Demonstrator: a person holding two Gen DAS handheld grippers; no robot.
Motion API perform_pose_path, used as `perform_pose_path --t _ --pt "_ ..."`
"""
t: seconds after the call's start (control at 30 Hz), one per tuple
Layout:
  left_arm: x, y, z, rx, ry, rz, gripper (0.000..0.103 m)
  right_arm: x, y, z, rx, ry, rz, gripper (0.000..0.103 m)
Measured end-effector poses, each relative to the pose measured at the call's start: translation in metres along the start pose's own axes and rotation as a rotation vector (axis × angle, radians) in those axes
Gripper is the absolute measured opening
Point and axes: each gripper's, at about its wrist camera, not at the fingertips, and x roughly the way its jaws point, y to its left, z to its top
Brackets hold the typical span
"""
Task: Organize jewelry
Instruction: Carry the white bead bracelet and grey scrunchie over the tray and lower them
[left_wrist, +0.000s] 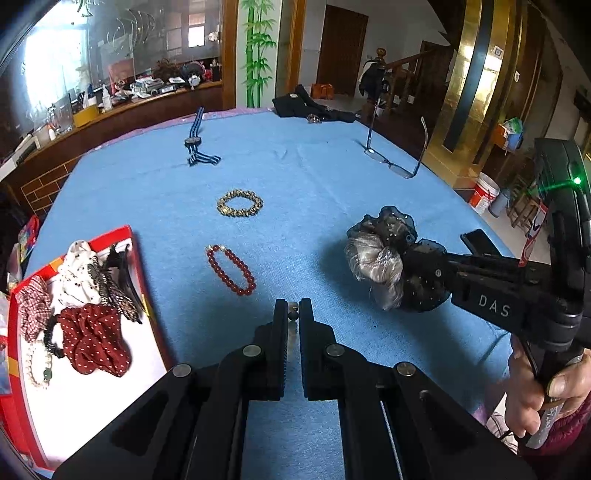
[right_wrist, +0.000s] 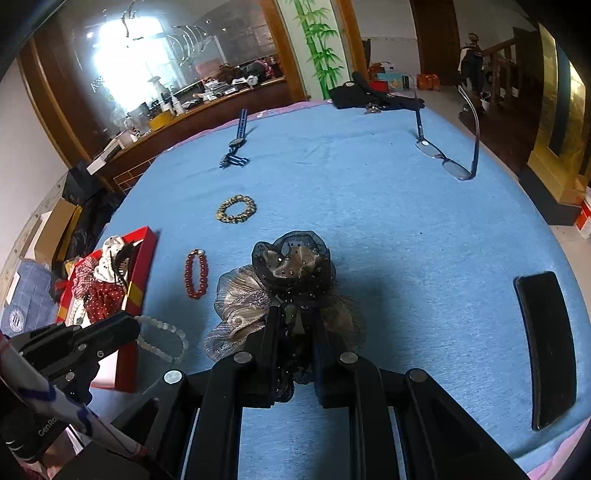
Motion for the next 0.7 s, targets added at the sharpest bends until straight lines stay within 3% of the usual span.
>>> perform_pose_path --t 0.7 --pt "-0.046 0.033 -0.014 -0.034 -0.116 0.087 0.005 -0.013 0.072 -0.002 -0.145 -0.011 0.054 0.015"
